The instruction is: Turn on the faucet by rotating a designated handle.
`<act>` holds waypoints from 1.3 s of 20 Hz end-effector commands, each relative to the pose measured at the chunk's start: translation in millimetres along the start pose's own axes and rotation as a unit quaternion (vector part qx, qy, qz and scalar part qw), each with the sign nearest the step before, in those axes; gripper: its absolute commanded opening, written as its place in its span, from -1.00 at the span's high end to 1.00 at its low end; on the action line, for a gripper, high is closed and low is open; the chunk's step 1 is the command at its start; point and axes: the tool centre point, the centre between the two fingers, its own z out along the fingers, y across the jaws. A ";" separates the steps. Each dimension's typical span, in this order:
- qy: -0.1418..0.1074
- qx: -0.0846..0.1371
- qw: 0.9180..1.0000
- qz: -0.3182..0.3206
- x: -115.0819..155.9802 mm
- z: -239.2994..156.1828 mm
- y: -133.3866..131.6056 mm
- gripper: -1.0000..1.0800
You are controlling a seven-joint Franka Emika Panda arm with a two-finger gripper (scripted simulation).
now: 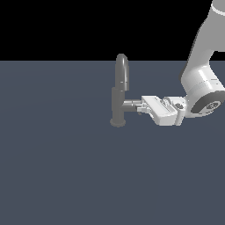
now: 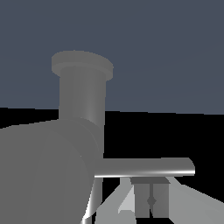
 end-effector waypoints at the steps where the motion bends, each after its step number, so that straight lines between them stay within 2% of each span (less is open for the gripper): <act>1: 0.000 0.000 1.000 0.000 0.0 0.1 0.0 1.00; 23: 0.000 0.003 1.000 0.017 70.2 -1.9 -17.6 1.00; 24: 0.000 0.003 1.000 0.017 70.2 -1.9 -17.6 1.00; 25: -0.009 -0.016 1.000 -0.012 22.0 -9.3 -19.5 1.00; 26: -0.009 -0.015 1.000 -0.011 23.9 -9.0 -21.3 1.00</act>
